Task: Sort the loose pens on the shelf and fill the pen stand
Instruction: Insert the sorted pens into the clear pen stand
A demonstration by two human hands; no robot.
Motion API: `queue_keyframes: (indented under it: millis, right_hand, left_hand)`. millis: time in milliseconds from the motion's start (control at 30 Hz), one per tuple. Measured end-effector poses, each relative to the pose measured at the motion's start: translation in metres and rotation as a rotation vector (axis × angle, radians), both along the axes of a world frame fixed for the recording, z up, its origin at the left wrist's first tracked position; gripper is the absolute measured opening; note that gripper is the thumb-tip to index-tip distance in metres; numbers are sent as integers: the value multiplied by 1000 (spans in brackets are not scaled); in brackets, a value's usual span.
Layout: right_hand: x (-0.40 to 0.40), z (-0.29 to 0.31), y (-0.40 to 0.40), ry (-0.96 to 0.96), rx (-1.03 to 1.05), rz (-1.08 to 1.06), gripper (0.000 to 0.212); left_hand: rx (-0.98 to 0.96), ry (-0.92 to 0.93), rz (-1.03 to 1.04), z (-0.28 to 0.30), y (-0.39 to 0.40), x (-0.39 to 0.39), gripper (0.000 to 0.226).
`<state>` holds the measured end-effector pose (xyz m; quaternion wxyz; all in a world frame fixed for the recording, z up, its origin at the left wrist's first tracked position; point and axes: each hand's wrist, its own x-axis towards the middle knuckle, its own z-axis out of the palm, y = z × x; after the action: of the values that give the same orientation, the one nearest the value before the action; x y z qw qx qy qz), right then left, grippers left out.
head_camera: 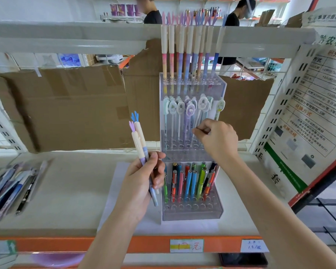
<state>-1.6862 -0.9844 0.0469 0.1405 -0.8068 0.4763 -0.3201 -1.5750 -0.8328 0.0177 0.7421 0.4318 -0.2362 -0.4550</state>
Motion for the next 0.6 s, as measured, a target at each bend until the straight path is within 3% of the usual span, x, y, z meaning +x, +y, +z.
queue_keyframes:
  millis: [233, 600]
  right_hand:
    - [3, -1, 1, 43, -79, 17, 17]
    - [2, 7, -3, 159, -22, 28, 18]
  left_hand:
    - [-6, 6, -4, -1, 1, 1, 14]
    - [-7, 10, -11, 1, 2, 1, 15]
